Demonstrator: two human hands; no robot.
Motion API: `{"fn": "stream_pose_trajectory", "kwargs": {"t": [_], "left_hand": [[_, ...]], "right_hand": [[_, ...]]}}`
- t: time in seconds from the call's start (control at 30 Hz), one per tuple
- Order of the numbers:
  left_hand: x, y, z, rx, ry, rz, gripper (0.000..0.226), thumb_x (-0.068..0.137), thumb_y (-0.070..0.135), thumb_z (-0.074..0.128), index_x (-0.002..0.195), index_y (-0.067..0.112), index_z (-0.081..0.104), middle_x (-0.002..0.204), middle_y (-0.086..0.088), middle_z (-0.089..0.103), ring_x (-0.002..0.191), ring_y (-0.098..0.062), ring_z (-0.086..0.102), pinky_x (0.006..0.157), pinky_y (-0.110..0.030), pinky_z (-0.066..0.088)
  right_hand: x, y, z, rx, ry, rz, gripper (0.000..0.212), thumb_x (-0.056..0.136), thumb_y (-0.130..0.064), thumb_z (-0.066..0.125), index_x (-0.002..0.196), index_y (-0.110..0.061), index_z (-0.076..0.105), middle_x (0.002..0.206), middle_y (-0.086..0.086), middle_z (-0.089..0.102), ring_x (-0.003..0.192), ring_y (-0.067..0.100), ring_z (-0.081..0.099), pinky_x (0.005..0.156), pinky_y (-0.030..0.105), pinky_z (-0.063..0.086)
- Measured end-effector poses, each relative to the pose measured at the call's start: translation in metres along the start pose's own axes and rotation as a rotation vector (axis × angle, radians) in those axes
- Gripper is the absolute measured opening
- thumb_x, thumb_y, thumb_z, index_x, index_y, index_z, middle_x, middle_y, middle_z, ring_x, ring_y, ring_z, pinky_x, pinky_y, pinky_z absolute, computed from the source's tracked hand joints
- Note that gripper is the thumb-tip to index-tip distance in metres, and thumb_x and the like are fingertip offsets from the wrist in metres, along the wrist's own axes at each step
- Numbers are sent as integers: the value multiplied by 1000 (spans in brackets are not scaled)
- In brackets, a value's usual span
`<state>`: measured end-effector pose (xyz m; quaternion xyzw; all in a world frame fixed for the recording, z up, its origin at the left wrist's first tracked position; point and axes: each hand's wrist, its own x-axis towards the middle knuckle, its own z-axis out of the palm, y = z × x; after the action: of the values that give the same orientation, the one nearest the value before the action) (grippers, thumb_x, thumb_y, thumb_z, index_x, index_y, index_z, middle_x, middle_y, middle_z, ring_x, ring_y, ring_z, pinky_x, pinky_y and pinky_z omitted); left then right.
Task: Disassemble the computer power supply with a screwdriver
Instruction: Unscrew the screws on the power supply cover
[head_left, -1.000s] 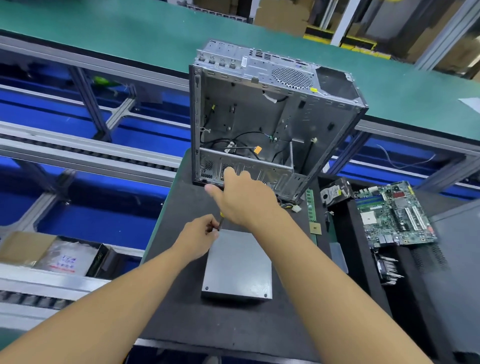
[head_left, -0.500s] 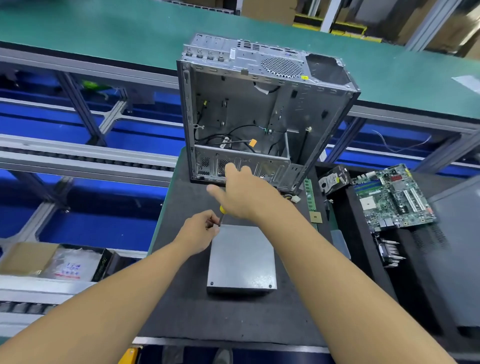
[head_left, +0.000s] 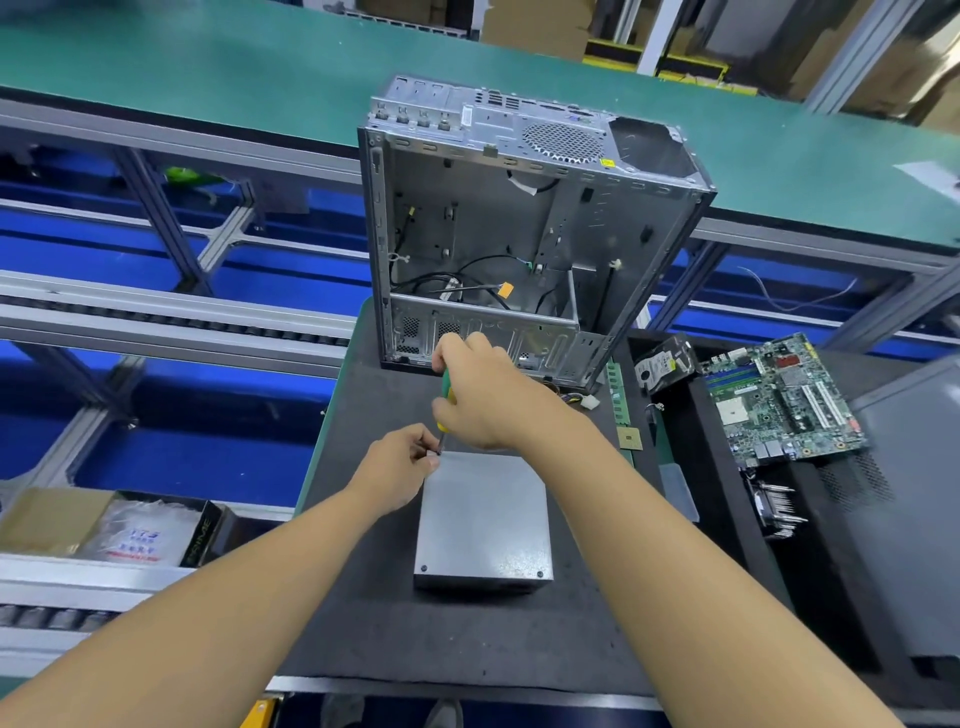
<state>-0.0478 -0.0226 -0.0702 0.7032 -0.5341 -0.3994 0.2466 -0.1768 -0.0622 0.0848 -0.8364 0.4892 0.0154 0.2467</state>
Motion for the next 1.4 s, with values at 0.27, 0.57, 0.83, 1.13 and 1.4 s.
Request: {"fn": "stream_pose_trajectory", "kwargs": {"t": [0.27,0.57,0.83,1.13,1.4], "left_hand": [[1,-2,0,-4,-7,20,7,94,17,63,90,22,62,81,4,70,82,-14,64,73,-22,45],[1,-4,0,-6,-8,7,5,94,17,62,96,22,63,86,5,71,86,-12,65,72,-19,46],[0,-4,1,-16,-8,15,9,94,19,61,88,25,61,80,4,71,80,-14,64,73,-26,48],[-1,-3,0,-34,-7,16,13,93,18,62,85,28,60,81,11,71,82,-7,65,71,-17,44],[-1,-2,0,-34,-1,14,11,94,17,63,86,25,61,81,10,71,82,-3,64,68,-14,42]], "right_hand": [[2,2,3,24,110,-40,14,103,-24,43,112,-14,38,110,9,44,74,30,51,62,38,36],[0,-2,1,-78,115,-25,22,95,-32,49,103,-15,36,99,1,39,91,28,44,69,39,38],[7,-1,1,-55,74,-87,7,101,-19,43,99,-15,38,103,9,42,79,31,51,65,38,37],[6,-5,-3,-227,80,-40,27,101,-40,41,112,-16,38,107,3,40,89,30,47,71,41,41],[12,1,-3,-26,86,-70,8,97,-10,42,99,-17,44,105,5,46,87,30,51,59,34,32]]}}
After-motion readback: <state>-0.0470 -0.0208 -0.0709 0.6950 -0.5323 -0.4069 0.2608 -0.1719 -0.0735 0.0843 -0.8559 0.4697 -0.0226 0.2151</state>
